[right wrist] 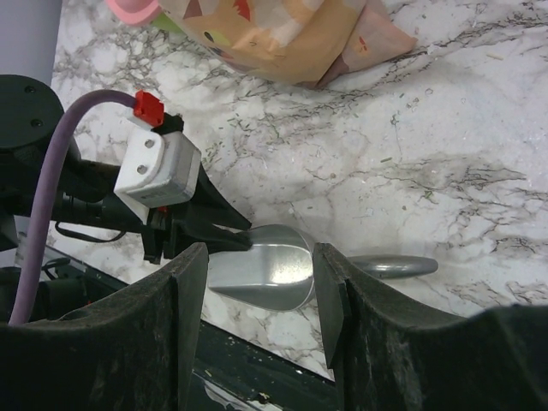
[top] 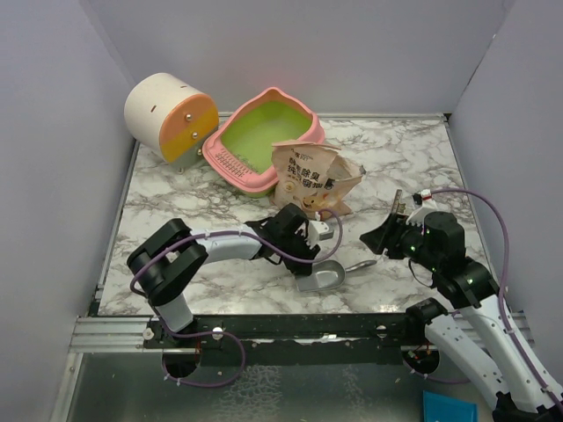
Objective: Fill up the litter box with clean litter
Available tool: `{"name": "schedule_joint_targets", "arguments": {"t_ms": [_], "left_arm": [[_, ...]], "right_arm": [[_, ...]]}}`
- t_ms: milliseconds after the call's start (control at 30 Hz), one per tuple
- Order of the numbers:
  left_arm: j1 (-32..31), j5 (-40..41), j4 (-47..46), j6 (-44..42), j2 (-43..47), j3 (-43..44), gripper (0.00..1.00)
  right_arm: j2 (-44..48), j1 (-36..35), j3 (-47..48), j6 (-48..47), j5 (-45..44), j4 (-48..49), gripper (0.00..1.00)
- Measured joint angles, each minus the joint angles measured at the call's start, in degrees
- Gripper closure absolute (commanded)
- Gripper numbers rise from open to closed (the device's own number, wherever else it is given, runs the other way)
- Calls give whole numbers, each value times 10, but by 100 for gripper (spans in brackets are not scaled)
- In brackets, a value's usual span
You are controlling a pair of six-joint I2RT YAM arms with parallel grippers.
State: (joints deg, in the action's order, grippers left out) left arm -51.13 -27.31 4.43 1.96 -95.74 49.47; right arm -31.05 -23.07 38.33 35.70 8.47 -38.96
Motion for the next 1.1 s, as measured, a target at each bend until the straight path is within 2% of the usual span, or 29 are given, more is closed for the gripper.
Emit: {"name": "schedule_joint_targets", "arguments": {"t_ms": [67,267,400,567,767,933,1100], "left_arm": [[-5,1,1,1,-6,3,100],[-14,25,24,-4,-7,29,100],[-15,75,61,-17,13,56,100],[-14,158,76,-39,146,38,100],[-12,208,65,-46,309,1,100],[-7,219,73,-30,370,-41,100],[-7,223,82,-2,411,-75,100]], "right_arm": [[1,0,0,0,0,0,47],[2,0,-2,0,2,0,48],[-2,0,-2,0,7,2,48],[-38,0,19,-2,46,13,46],[-117,0,105,-24,135,43,41],[-162,0,146,-45,208,72,40],[-189,0,161,-61,242,84,40]]}}
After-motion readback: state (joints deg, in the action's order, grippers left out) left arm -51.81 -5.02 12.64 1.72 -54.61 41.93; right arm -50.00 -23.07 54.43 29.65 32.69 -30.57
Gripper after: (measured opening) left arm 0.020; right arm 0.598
